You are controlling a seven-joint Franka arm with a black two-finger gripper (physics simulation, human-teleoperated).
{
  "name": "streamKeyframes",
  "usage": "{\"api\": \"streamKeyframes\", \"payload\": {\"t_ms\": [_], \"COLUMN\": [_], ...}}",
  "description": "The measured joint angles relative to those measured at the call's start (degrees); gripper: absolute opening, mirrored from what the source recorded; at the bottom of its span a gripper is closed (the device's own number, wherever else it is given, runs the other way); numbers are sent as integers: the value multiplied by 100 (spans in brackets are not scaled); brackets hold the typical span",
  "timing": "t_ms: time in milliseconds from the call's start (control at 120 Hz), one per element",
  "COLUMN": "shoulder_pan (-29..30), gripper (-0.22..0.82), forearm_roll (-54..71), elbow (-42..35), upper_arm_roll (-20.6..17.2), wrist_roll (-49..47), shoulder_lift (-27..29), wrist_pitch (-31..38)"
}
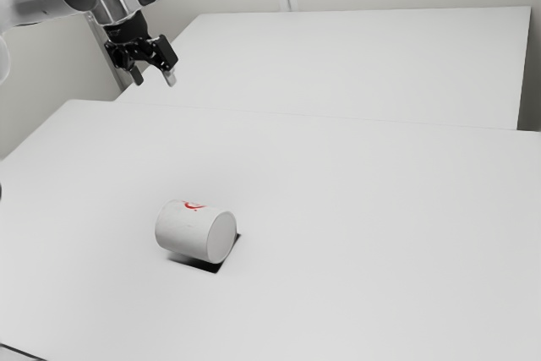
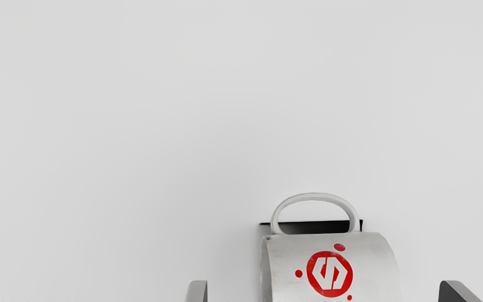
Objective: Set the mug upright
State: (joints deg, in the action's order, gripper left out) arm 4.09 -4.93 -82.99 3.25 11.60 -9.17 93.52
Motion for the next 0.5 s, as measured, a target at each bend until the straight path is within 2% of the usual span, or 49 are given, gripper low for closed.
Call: {"api": "streamKeyframes", "payload": {"t_ms": [283,400,500], "shoulder_pan": [12,26,-8], "gripper": [60,60,60], "forearm_roll": [1,-48,-313], "elbow": [-75,-602,-1377], "upper_arm_roll": [0,0,12], "wrist_roll": [-71,-100,-114], "shoulder_lift": [58,332,876], "wrist_pitch": [-68,-146,-240]}}
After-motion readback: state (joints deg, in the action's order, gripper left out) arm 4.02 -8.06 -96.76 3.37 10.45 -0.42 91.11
